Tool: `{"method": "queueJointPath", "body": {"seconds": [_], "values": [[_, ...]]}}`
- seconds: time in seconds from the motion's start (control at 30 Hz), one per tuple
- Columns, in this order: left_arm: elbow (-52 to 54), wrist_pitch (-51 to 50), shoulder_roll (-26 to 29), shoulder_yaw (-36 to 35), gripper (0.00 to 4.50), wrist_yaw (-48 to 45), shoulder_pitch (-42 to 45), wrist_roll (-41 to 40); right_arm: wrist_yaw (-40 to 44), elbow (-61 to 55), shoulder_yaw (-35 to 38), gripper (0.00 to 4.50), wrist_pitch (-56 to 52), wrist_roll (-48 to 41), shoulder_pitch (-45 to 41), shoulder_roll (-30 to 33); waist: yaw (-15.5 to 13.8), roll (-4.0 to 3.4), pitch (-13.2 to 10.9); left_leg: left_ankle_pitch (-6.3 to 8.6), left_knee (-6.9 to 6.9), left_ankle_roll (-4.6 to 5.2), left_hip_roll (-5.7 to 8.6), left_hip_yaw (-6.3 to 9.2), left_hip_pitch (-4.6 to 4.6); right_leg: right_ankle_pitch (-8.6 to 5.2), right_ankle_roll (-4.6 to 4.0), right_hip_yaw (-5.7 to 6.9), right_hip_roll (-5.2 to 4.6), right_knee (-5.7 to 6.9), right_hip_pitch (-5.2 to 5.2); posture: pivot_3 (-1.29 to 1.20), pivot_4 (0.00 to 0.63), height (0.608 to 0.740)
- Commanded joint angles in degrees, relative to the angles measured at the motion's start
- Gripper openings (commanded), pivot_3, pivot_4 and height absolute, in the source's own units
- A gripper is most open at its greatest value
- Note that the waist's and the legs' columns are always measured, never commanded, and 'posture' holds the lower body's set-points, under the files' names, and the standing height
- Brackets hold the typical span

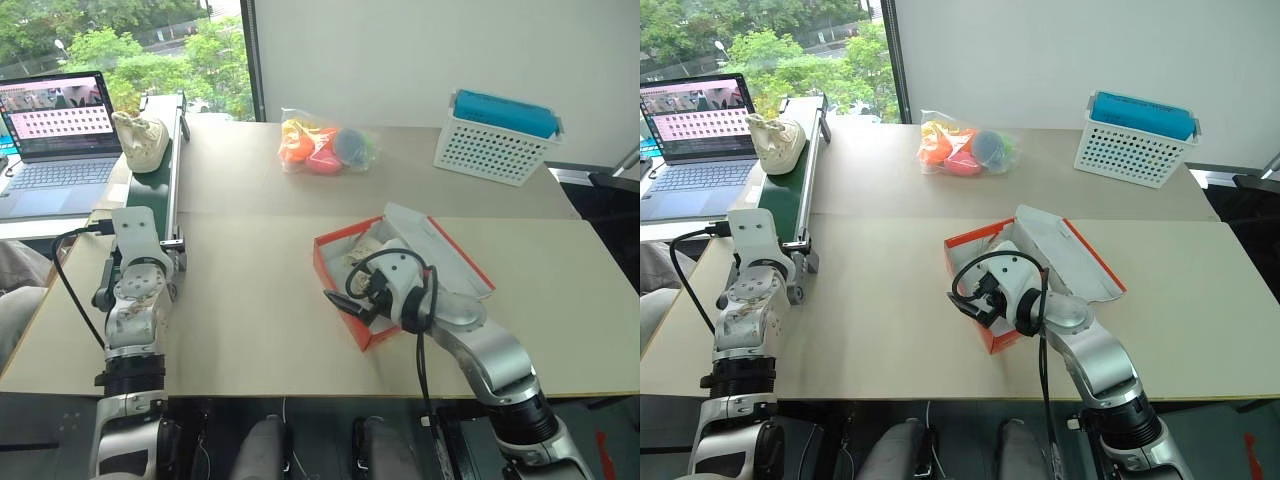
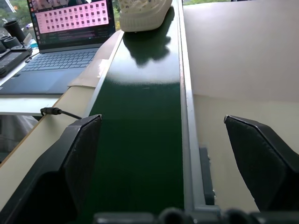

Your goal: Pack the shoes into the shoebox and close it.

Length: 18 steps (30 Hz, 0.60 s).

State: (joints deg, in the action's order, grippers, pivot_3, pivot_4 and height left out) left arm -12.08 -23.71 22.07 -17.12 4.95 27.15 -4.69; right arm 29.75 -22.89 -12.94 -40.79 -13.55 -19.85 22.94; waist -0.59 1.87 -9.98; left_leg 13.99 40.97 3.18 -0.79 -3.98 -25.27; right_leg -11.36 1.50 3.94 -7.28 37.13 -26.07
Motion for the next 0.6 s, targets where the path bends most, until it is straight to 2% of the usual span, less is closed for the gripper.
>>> {"method": "queueJointPath", "body": {"seconds": [0.03,0.6], "values": [[0.4,1.7,0.9,-0.7,4.48,0.3,1.6,0.6,-0.7,-0.6,0.1,4.50,-0.3,0.6,-0.9,-0.3,0.0,0.02,0.0,0.00,0.00,0.00,0.00,0.00,0.00,0.00,0.00,0.00,0.00,0.00,0.00,0.00,0.150,0.699],[-0.7,1.5,2.1,-4.2,4.48,1.9,3.3,-0.7,-1.0,-0.8,0.1,4.50,-1.0,1.1,-0.3,-0.6,0.0,0.06,0.0,0.00,0.00,0.00,0.00,0.00,0.00,0.00,0.00,0.00,0.00,0.00,0.00,0.00,0.150,0.699]]}}
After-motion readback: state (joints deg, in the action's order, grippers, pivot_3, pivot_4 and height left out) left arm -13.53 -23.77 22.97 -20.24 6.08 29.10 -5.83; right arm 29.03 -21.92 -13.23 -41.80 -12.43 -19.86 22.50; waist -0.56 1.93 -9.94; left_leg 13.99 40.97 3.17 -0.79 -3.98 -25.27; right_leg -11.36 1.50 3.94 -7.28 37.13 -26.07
